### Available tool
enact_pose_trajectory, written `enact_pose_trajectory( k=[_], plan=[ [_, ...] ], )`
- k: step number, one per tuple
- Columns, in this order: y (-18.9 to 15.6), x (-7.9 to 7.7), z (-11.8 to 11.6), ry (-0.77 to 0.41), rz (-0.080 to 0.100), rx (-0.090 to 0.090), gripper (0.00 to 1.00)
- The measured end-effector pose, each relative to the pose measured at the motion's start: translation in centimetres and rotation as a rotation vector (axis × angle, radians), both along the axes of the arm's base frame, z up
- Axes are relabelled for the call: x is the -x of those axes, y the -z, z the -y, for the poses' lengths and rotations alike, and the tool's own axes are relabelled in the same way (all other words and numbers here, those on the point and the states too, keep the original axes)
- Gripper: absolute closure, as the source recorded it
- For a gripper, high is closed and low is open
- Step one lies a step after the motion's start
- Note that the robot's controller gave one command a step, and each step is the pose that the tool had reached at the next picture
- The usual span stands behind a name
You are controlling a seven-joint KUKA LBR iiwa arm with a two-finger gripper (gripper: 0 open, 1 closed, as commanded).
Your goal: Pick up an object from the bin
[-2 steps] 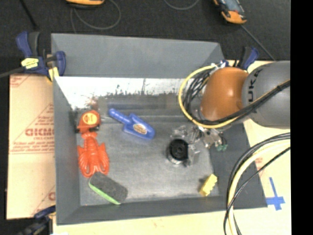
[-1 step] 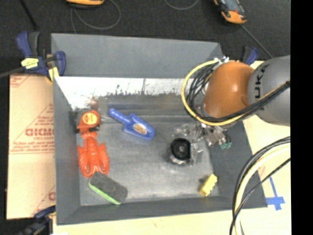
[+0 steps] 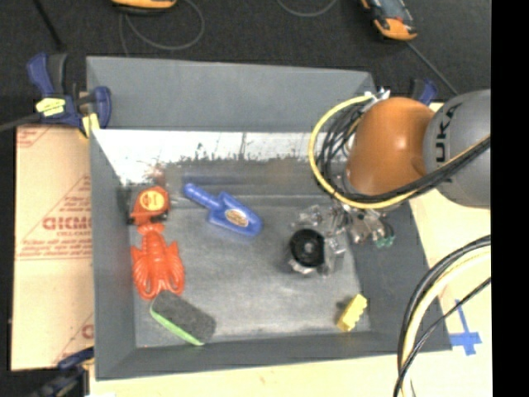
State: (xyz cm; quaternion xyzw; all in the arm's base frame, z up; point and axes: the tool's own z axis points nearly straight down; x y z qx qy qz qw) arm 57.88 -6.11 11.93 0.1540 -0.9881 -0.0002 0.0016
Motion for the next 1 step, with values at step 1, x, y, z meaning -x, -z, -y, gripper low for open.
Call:
enact_pose_trajectory(
  k=[1],
  plan=[
    [-0.07, 1.64, 1.56, -0.111, 0.018, 0.002, 1.00]
  ],
)
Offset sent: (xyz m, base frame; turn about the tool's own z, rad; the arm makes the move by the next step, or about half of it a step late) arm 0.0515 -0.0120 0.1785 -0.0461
